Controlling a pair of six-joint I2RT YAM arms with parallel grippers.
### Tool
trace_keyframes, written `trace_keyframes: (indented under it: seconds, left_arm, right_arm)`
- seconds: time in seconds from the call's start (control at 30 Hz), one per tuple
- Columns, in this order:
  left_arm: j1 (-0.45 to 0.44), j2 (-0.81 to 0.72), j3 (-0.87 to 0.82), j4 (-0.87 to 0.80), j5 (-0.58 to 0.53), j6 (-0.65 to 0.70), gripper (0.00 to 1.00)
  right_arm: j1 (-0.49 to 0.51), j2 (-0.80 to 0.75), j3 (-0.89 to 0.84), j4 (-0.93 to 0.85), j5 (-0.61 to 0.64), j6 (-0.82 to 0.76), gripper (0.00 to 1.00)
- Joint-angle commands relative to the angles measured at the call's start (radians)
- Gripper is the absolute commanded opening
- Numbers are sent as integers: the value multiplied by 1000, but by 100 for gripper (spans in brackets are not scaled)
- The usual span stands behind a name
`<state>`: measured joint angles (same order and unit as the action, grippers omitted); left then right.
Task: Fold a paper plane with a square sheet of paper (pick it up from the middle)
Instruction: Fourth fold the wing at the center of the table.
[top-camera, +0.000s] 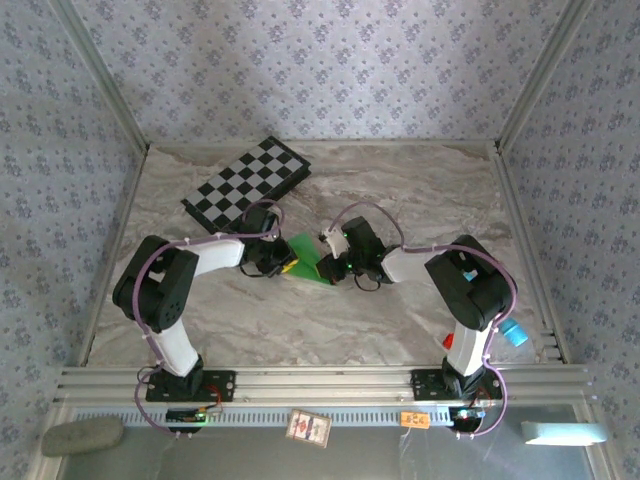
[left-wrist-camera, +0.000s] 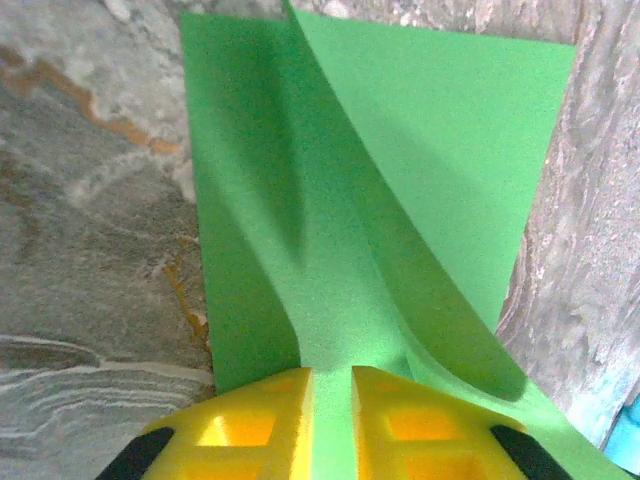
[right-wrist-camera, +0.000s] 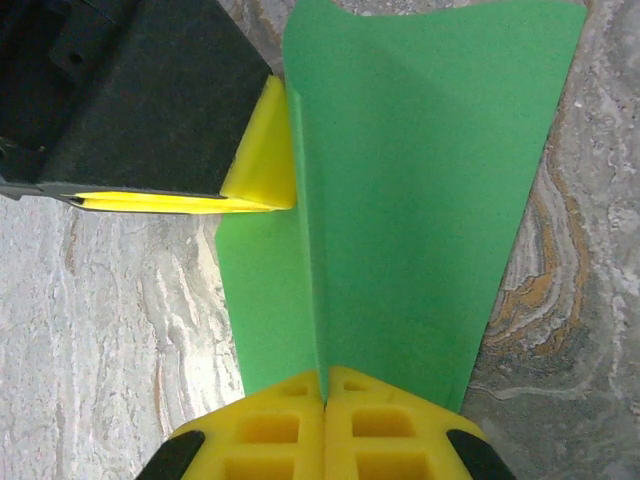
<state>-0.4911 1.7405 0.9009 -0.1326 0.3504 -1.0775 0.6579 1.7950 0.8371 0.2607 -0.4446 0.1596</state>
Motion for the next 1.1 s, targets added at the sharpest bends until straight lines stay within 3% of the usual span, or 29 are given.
trace_keyframes:
  seconds: [0.0,0.3,0.4,0.6,1.07]
  left_arm:
    - [-7,-70,25,-48,-23,26,21]
    - [-45,-75,19,68,19,-15,24]
    - [-56,-50,19,144,45,-43,24]
    - [-79,27,33,275,104,-105,24]
    - [-93,96,45,275,100,-136,22]
  right_arm:
    - [16,-20,-21,-10,67,48,4]
    - [34,-169,-142,16,346,97,4]
    - [28,-201,-165,1,387,108,4]
    - [10,-166,-179,22,292,169,5]
    - [-70,-93,-225,176,39,207,7]
